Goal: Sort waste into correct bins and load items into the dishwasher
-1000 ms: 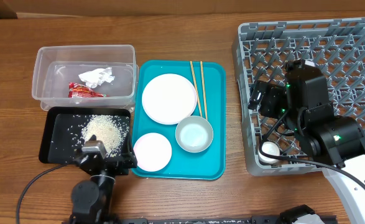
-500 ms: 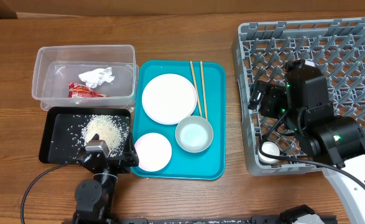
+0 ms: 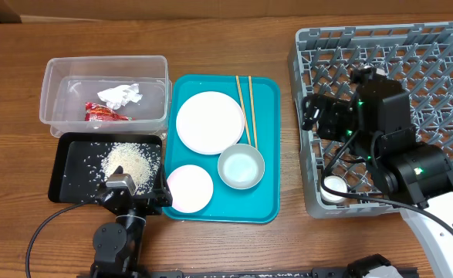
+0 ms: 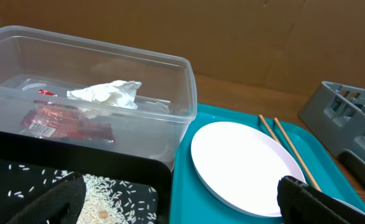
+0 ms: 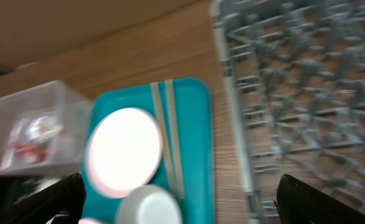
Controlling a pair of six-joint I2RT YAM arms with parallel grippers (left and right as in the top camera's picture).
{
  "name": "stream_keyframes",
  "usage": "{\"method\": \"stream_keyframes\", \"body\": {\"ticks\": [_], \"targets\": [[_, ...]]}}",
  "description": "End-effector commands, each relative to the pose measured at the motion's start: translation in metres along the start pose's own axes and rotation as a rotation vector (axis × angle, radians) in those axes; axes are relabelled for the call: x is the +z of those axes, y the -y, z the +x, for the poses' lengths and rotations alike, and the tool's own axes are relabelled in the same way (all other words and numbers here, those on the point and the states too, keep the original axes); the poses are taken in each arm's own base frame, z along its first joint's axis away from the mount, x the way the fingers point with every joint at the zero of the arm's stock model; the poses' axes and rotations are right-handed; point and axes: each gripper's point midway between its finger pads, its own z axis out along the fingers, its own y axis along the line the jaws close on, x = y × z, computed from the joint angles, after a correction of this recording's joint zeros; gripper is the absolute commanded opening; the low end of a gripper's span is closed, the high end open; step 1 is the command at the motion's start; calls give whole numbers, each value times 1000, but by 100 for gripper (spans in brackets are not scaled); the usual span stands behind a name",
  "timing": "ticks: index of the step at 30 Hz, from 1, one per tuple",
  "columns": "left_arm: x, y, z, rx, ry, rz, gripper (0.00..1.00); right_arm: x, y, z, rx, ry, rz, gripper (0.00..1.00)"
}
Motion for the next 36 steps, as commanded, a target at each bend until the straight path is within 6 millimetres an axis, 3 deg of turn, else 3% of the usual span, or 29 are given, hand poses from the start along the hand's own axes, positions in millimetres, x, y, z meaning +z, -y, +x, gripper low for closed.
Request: {"method": "stream_keyframes", "body": {"ticks": [1, 6, 9, 12, 15, 18, 23, 26, 28, 31, 33, 36], "targets": [[0, -1, 0, 13, 8, -1, 100, -4, -40, 26, -21, -133, -197, 98], [0, -1, 0, 13, 8, -1, 100, 16, -45, 83, -154, -282, -73, 96], [0, -1, 0, 13, 8, -1, 100, 32, -52, 121, -236, -382, -43, 90], [0, -1, 0, 13, 8, -1, 100, 52, -43, 149, -274, -469, 32, 80], [0, -1, 0, 13, 8, -1, 100, 76, -24, 157, -243, -485, 147, 68], [0, -1, 0, 13, 9, 0, 100, 97, -20, 167, -245, -518, 162, 69], [0, -1, 0, 13, 8, -1, 100, 126, -13, 202, -296, -629, 143, 68], [0, -1, 0, 13, 8, -1, 100, 140, 2, 213, -316, -657, 211, 55], [0, -1, 0, 13, 8, -1, 100, 149, 6, 219, -317, -666, 225, 53], [0, -1, 0, 13, 8, 0, 100, 148, 7, 219, -305, -667, 233, 25], [0, -1, 0, 13, 8, -1, 100, 146, 7, 217, -305, -660, 234, 12], [0, -1, 0, 13, 8, -1, 100, 140, 1, 206, -288, -620, 224, 4]]}}
